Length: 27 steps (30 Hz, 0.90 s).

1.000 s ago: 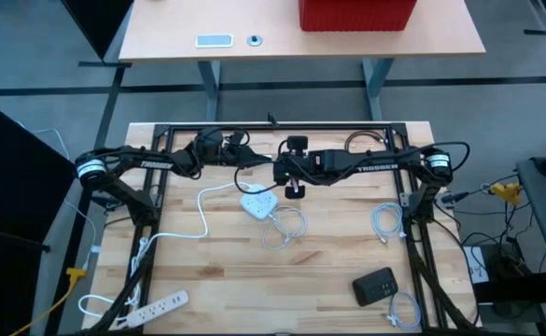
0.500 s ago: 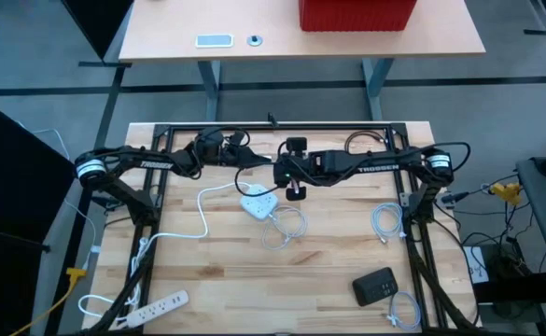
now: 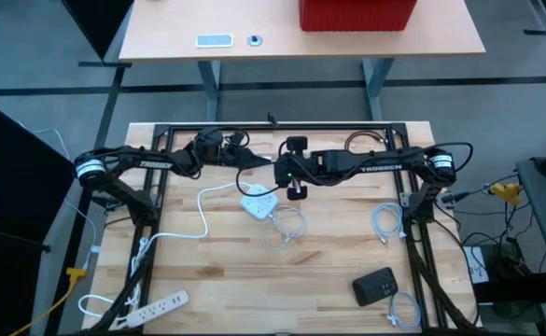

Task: Insert USB
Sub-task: Insert the left black USB cable into the white charger adapter

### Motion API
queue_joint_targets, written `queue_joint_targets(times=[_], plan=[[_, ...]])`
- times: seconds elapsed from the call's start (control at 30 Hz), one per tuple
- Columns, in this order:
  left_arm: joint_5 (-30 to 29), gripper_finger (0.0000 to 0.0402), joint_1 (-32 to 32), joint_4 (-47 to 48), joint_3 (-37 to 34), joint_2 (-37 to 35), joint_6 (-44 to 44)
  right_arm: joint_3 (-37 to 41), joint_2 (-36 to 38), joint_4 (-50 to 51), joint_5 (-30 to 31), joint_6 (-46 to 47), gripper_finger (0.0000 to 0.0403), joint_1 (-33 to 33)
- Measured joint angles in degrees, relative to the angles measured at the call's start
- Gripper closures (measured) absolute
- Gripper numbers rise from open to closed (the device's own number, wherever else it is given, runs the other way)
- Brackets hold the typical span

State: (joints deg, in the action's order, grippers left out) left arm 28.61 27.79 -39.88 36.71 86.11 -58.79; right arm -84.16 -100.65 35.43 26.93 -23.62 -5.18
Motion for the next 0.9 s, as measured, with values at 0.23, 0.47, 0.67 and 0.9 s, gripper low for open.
queue_joint_targets(times=[0.23, 0.47, 0.67, 0.9], plan=[[0.87, 0.0257, -0.13, 1.03, -0.02, 0.07, 0.47, -0.11, 0.45, -2.04, 0.27, 0.00, 0.0403, -0.06], [0.26, 0.0257, -0.07, 0.85, -0.02, 0.09, -0.27, -0.11, 0.54, -0.66, -0.21, 1.46, 0.0403, -0.04], [-2.14, 0.0257, -0.02, 0.55, -0.04, 0.09, -0.38, -0.11, 0.55, 1.12, -0.68, 3.22, 0.0403, 0.05], [-3.72, 0.0257, 0.12, 0.15, -0.01, 0.04, -0.23, -0.09, 0.55, 0.42, -4.85, 3.15, 0.0403, 0.62]])
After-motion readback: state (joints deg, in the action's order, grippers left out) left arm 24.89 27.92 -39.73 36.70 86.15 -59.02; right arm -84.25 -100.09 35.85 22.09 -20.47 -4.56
